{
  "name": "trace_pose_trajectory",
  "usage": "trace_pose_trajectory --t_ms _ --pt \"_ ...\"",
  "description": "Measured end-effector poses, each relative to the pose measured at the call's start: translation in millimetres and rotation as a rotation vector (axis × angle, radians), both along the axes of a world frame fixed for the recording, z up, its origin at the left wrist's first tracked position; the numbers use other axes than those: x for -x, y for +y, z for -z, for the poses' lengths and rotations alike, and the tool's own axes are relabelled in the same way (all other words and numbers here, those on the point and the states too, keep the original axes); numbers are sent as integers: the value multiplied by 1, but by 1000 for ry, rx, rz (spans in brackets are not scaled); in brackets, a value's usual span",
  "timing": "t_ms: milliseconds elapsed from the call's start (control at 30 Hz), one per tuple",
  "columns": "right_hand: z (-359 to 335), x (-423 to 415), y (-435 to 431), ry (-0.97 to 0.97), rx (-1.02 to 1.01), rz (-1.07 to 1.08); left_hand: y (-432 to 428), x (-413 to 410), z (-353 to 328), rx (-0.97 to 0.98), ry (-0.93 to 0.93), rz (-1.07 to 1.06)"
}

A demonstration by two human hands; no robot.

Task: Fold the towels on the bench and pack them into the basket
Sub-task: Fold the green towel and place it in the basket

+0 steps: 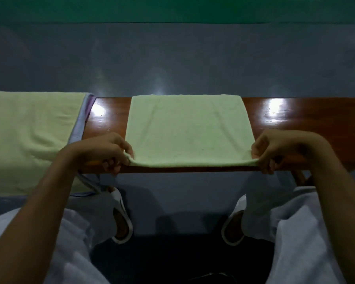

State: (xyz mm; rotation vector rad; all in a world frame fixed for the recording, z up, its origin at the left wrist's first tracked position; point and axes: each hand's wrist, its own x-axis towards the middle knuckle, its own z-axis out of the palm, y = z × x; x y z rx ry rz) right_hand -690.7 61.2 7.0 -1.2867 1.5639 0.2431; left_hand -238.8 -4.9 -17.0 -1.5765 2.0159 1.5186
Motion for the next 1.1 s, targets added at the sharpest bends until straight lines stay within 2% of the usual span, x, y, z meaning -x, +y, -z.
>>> trace_pose_trajectory --t_ms 167,233,300,367,433,533,633,733,800,900,967,1100 --pt "-2 -6 -1 20 -224 -140 0 -3 -5 -218 -66 151" --pt "-5 -8 1 23 -226 -151 -1 -2 -10 -222 -81 239" --pt "-7 -8 2 19 -147 -118 -1 1 -16 -162 -58 239" --pt "-7 -9 1 -27 -10 -59 -1 9 -18 -6 5 90" --pt "-2 -15 -4 -100 184 46 -3 22 -12 214 73 -148" --pt "20 -35 -21 -49 594 157 -6 48 2 505 186 -369" --pt "46 -68 -38 119 1026 141 -7 71 17 785 164 -363" --pt "64 -104 -40 182 1209 74 -6 95 38 906 134 -210" --pt "72 -126 -39 194 1198 -57 -4 110 50 913 65 -93" --pt "84 -142 -40 268 1043 -233 -3 120 67 888 -125 57" --pt "89 -138 -41 353 951 -261 -4 120 72 881 -230 93" --pt "93 -112 -44 436 901 -179 -10 101 77 878 -275 40"
